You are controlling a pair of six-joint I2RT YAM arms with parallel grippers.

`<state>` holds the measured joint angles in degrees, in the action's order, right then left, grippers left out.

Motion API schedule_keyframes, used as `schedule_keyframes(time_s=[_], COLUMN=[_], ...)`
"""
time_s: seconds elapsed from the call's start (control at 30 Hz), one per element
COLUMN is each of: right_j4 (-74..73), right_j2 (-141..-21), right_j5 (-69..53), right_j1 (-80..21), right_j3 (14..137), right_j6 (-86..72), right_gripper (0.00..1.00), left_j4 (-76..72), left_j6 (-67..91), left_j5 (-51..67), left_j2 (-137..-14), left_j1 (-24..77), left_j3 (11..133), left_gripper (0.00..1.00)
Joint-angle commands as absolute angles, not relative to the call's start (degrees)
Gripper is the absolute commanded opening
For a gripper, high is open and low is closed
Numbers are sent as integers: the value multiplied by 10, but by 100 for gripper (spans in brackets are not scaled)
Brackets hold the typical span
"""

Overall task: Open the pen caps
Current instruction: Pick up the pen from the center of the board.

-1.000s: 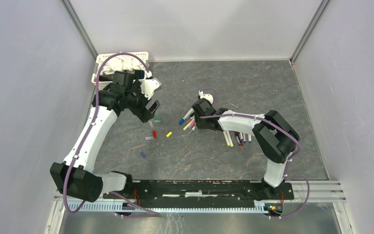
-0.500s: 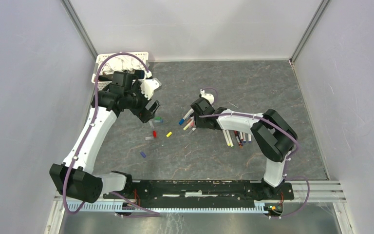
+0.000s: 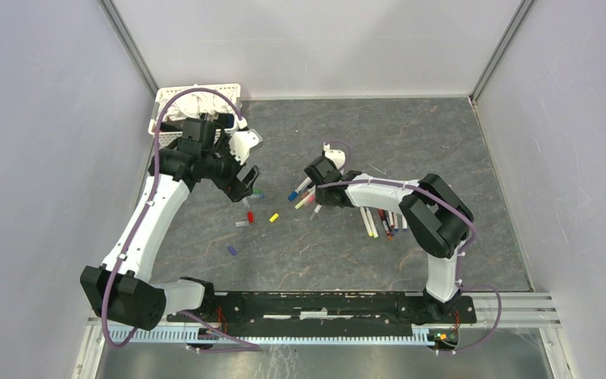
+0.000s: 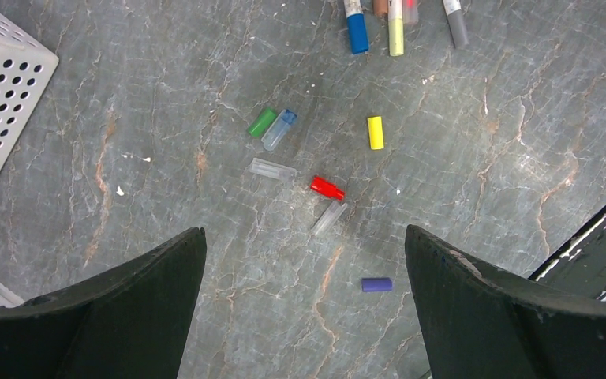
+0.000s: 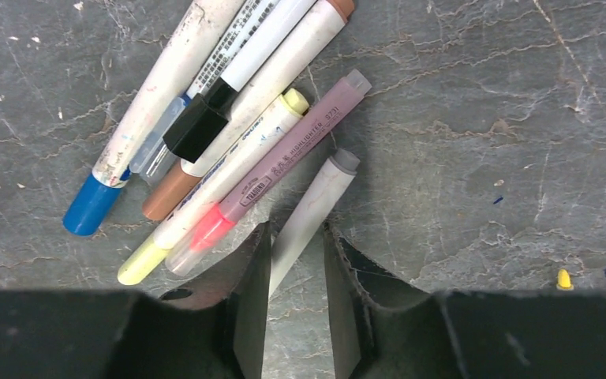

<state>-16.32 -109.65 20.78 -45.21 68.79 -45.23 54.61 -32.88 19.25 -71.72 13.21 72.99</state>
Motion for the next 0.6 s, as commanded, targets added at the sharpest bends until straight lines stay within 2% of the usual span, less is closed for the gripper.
schedule_keyframes(time_s=[0.0, 0.33, 0.5, 0.57], right_j4=[-183, -213, -191, -169], right_j2=[-1087, -1066, -1008, -973], right_j5=[246, 321, 306, 300], right_j1=[-455, -463, -463, -463], right_j3=[686, 641, 615, 604], right_j6=[-447, -402, -411, -421], right_gripper=[33, 21, 0, 0], left_j4=[551, 564, 537, 530], left_j6=[-324, -317, -271, -256], left_j5=[218, 236, 260, 272], left_j2=[-706, -714, -717, -717], left_j1=[130, 130, 130, 130], left_j3=[733, 733, 732, 735], left_gripper=[100, 100, 100, 100])
